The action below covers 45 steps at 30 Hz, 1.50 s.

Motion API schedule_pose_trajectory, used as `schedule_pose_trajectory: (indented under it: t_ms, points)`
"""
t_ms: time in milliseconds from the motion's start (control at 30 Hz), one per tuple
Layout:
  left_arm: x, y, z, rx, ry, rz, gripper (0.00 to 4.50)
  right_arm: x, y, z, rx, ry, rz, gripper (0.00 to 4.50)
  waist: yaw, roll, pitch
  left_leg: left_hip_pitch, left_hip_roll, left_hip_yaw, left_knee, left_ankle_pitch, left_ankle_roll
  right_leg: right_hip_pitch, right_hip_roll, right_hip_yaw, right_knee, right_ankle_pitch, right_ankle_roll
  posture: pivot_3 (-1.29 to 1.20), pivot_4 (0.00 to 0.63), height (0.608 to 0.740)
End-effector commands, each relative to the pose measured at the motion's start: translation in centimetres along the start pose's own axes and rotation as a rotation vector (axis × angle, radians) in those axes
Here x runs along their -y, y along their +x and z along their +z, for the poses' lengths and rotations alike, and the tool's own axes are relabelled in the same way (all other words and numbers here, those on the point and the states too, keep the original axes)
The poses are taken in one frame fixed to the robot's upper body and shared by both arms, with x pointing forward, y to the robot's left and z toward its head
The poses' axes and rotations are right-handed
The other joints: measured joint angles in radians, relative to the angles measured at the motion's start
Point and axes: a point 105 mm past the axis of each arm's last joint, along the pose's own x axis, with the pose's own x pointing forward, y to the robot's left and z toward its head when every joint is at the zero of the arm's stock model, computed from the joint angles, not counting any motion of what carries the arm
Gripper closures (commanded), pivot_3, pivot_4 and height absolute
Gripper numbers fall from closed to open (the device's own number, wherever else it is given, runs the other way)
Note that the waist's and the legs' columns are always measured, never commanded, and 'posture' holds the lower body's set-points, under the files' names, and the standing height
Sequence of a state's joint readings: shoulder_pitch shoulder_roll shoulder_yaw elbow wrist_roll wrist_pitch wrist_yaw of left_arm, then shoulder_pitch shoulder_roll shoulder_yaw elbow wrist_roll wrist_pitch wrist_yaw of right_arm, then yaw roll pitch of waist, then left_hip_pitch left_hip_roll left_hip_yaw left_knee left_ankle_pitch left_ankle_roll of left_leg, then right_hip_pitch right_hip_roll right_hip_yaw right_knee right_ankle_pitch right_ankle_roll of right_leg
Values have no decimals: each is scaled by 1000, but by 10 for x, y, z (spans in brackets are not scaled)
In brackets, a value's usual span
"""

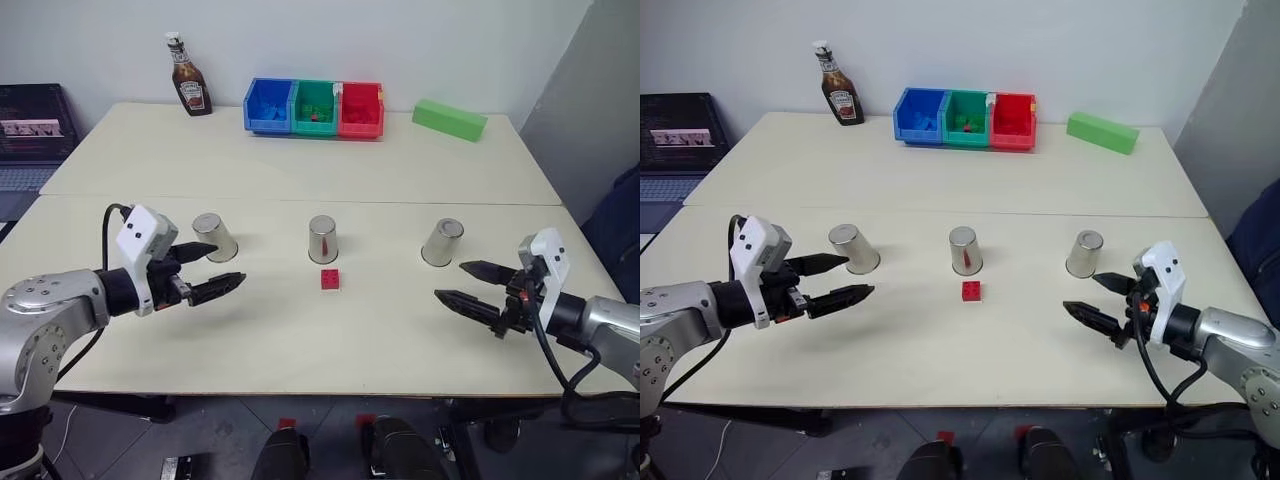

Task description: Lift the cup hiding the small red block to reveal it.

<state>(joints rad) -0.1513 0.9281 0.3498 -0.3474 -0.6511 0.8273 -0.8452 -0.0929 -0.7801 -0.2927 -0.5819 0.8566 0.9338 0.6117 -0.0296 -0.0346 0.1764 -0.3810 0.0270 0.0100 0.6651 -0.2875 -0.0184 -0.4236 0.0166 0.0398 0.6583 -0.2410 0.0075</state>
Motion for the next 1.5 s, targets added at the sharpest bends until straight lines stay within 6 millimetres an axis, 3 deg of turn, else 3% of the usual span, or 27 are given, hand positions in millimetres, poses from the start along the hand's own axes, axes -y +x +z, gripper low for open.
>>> schedule_pose_trajectory:
  t_ms: [33, 1500]
  points:
    - [1, -4, 13, 49, 39, 10, 23, -1, 0, 9, 33, -30, 13, 0, 0, 0, 0, 0, 0, 0, 0, 0, 0, 0, 0, 0, 0, 0, 0, 0, 150, 740]
    - [-2, 1, 17, 59, 41, -11, 23, -1, 2, 8, 44, -14, 1, 0, 0, 0, 0, 0, 0, 0, 1, 0, 0, 0, 0, 0, 2, 0, 0, 0, 150, 740]
